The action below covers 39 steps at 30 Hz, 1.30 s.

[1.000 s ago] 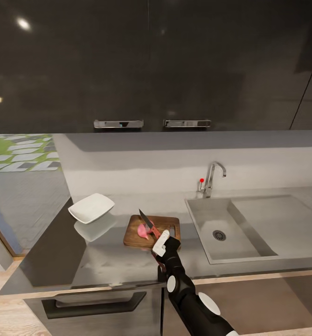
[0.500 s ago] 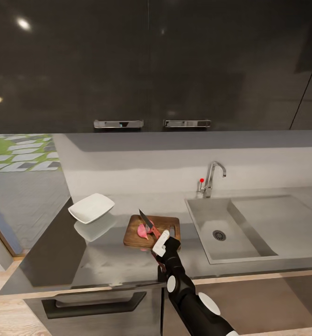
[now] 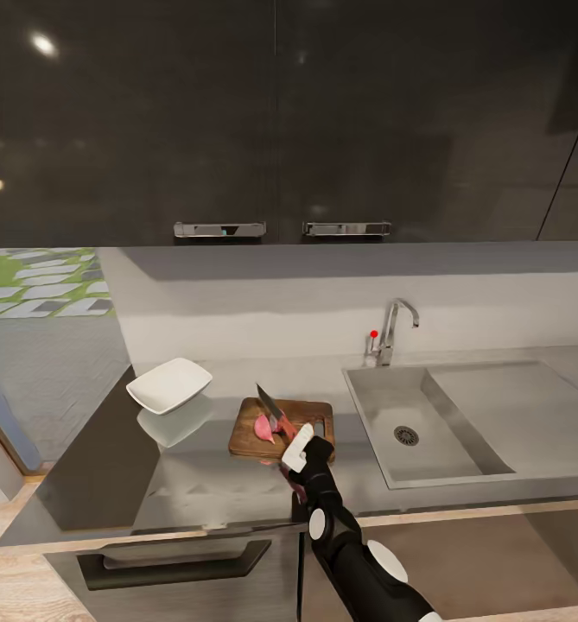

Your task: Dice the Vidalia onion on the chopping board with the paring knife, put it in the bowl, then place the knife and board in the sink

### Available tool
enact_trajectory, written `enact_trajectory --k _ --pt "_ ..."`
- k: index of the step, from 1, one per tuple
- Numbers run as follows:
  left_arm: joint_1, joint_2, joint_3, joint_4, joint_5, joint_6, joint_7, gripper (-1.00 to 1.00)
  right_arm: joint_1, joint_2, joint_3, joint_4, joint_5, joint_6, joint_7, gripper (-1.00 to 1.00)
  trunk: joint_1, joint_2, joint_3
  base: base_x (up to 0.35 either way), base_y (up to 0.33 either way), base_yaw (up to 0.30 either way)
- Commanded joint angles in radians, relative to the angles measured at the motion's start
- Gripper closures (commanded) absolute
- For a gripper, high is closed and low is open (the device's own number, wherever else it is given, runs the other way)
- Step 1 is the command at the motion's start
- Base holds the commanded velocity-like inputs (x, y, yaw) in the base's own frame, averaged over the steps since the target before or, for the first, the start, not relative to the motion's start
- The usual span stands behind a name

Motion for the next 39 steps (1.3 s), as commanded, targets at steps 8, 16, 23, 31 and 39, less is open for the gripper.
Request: enact_trajectory --k 8,16,23,31,39 --pt "0.0 0.001 -0.003 -0.001 0.001 -0.002 0.005 -1.0 -0.001 -0.002 0.001 -0.077 0.007 0.009 -0.005 1.0 0.001 -0.002 -0.002 -0.001 0.0 0.0" --pt "0.0 0.001 -0.003 -0.001 0.001 -0.002 0.005 -1.0 -0.001 -0.002 0.001 -0.081 0.005 0.01 -0.005 1.0 0.001 -0.002 -0.002 -0.21 0.059 0.0" --pt "0.0 0.001 -0.003 -0.002 0.001 -0.002 0.005 -1.0 -0.001 -0.003 0.001 -0.073 0.004 0.013 -0.004 1.0 0.001 -0.002 -0.002 -0.087 0.044 0.0" --pt "0.0 0.001 -0.003 -0.002 0.001 -0.002 0.005 -1.0 -0.001 -0.003 0.002 -0.057 0.004 0.015 -0.001 1.0 0.001 -0.002 -0.002 0.015 0.089 0.0" --pt "0.0 0.001 -0.003 -0.001 0.001 -0.002 0.005 -1.0 -0.001 -0.003 0.002 -0.054 0.004 0.016 0.0 1.0 0.001 -0.002 -0.002 0.005 0.014 0.0"
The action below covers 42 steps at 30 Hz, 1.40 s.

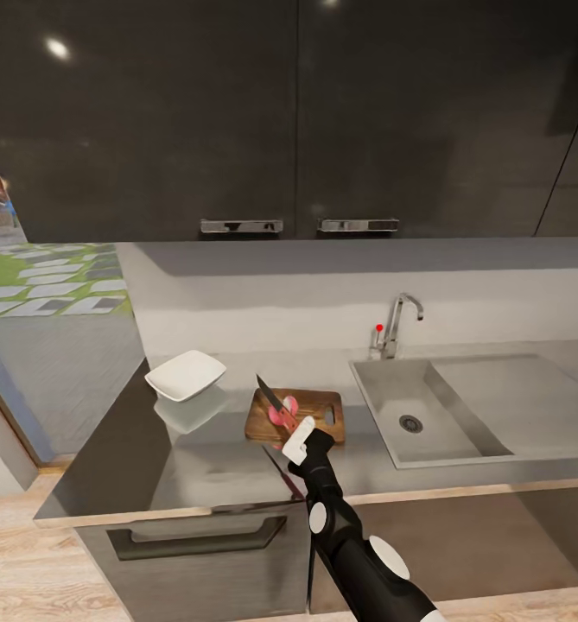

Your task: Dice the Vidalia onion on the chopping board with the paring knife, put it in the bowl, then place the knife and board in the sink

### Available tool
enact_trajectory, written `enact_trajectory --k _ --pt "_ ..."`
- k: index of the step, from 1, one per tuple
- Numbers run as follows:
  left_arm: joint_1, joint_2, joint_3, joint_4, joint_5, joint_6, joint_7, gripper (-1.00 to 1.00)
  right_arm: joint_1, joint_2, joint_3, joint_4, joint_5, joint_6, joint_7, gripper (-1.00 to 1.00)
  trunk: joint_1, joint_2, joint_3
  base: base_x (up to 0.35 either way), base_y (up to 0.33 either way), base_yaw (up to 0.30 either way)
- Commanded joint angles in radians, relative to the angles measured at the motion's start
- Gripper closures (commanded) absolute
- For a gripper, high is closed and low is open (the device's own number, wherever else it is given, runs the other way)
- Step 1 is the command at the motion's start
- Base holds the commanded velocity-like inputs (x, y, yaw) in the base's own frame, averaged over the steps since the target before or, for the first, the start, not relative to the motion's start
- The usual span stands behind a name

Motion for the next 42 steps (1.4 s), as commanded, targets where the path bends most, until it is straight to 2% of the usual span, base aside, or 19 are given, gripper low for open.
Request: enact_trajectory --k 1,42 --pt "0.0 0.001 -0.003 -0.001 0.001 -0.002 0.005 -1.0 -0.001 -0.001 0.003 0.001 0.009 0.009 -0.005 1.0 0.001 -0.002 -0.002 0.0 0.001 0.0" --pt "0.0 0.001 -0.003 -0.001 0.001 -0.002 0.005 -1.0 -0.001 0.001 0.004 0.064 0.011 0.025 -0.005 1.0 0.001 -0.002 -0.002 0.039 0.0 0.0"
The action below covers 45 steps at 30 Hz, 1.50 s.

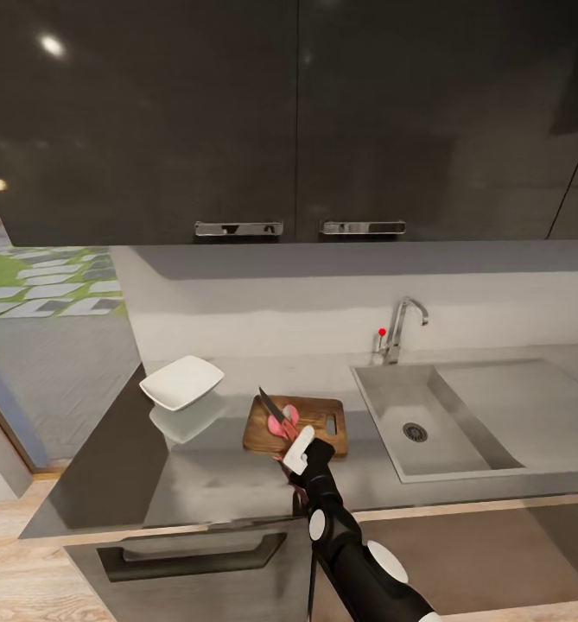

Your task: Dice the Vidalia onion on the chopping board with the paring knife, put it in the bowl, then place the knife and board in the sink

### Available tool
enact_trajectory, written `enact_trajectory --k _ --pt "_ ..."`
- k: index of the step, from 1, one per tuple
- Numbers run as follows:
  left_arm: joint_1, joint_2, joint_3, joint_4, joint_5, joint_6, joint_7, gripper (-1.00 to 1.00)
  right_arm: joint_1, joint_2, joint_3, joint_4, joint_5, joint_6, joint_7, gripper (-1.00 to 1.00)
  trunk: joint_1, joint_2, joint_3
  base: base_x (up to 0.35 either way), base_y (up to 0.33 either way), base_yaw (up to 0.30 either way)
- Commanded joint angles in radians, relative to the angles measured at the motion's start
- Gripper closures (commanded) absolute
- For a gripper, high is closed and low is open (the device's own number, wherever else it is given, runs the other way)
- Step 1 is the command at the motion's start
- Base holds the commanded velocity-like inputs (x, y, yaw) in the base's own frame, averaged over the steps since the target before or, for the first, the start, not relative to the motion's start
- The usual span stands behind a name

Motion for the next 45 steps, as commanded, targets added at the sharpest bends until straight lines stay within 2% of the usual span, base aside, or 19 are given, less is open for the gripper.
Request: enact_trajectory --k 1,16,21,31,38,45 --pt "0.0 0.001 -0.003 -0.001 0.001 -0.002 0.005 -1.0 -0.001 0.0 0.003 0.002 0.009 0.009 -0.005 1.0 0.001 -0.002 -0.002 0.0 0.0 0.0" --pt "0.0 0.001 -0.003 0.0 0.001 -0.002 0.005 -1.0 -0.001 0.0 0.005 0.005 0.011 0.006 -0.005 1.0 0.001 -0.002 -0.002 0.017 0.0 0.0" --pt "0.0 0.001 -0.003 0.0 -0.001 -0.002 0.005 -1.0 -0.001 0.001 0.001 -0.021 0.012 0.006 -0.006 1.0 0.001 -0.002 -0.002 0.0 -0.017 0.0" --pt "0.0 0.001 -0.003 0.0 -0.001 -0.002 0.005 -1.0 -0.001 -0.001 0.0 -0.059 0.009 0.008 -0.006 1.0 0.001 -0.002 -0.002 0.0 -0.236 0.0" --pt "0.0 0.001 -0.003 0.0 0.0 -0.002 0.005 -1.0 -0.001 -0.003 0.003 -0.041 0.007 0.009 -0.004 1.0 0.001 -0.002 -0.002 0.127 -0.177 0.0" --pt "0.0 0.001 -0.003 0.0 0.001 -0.002 0.005 -1.0 -0.001 0.0 0.006 0.036 0.01 0.009 -0.003 1.0 0.001 -0.002 -0.002 0.042 -0.015 0.0"
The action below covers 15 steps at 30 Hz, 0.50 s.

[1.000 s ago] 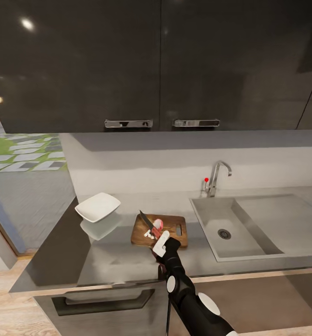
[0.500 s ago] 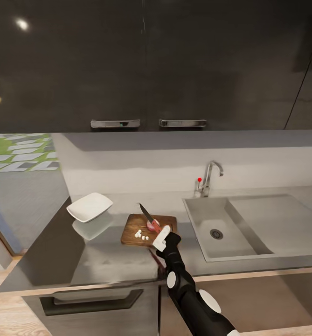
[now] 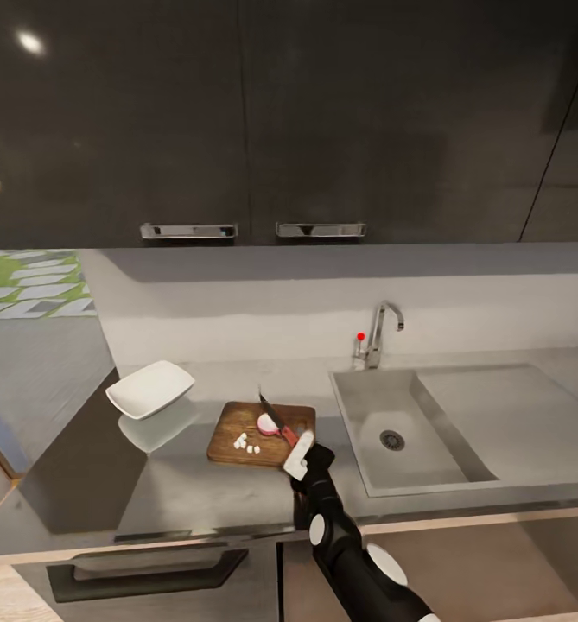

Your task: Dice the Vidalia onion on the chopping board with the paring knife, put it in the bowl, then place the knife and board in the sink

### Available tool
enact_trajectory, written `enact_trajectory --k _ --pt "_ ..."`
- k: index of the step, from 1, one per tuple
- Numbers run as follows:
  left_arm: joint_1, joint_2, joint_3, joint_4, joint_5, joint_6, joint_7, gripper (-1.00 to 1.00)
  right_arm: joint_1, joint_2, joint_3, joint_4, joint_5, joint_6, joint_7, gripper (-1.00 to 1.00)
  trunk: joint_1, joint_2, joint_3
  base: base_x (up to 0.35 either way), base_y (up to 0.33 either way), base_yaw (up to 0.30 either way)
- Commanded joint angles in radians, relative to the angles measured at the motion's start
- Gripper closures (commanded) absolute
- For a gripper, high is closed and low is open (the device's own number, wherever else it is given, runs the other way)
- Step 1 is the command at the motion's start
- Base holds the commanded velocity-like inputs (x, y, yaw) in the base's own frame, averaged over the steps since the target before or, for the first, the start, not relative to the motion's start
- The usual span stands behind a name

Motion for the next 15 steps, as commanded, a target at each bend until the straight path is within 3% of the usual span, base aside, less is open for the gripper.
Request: enact_trajectory --k 1,11,15 --pt "0.0 0.001 -0.004 -0.001 0.001 -0.002 0.005 -1.0 -0.001 0.0 0.004 0.009 0.009 0.009 -0.005 1.0 0.001 -0.002 -0.002 0.001 0.011 0.0" --pt "0.0 0.001 -0.004 -0.001 0.001 -0.002 0.005 -1.0 -0.001 0.003 0.01 0.016 0.013 0.004 -0.007 1.0 0.001 -0.002 -0.002 0.0 0.001 0.0" --pt "0.0 0.001 -0.004 -0.001 0.001 -0.002 0.005 -1.0 -0.001 0.003 0.0 -0.085 0.003 0.005 -0.007 1.0 0.001 -0.002 -0.002 0.0 0.0 0.0"
